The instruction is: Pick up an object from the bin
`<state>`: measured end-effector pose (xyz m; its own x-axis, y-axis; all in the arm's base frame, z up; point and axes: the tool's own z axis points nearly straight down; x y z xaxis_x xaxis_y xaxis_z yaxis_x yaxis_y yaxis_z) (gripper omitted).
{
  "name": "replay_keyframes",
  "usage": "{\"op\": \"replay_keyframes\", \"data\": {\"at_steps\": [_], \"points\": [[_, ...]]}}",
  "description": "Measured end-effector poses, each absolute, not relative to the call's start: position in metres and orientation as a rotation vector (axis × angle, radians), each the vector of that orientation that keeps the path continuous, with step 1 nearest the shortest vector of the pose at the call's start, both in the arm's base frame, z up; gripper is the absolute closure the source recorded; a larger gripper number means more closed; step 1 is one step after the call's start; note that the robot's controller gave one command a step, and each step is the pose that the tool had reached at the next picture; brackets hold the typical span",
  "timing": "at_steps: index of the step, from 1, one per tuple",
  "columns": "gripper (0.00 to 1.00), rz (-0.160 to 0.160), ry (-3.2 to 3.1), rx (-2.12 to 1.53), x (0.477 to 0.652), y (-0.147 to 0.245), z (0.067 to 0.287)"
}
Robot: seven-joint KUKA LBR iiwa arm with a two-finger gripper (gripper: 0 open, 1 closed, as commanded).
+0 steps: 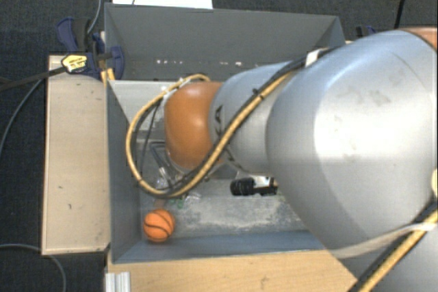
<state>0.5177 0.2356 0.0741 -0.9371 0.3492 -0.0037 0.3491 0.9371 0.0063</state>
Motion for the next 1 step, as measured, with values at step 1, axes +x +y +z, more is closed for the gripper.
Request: {"op": "replay_keyframes", "data": {"at_steps": [1], "points": [[1.0,0.004,3.092,0.558,0.5164,0.2348,0.0879]]}}
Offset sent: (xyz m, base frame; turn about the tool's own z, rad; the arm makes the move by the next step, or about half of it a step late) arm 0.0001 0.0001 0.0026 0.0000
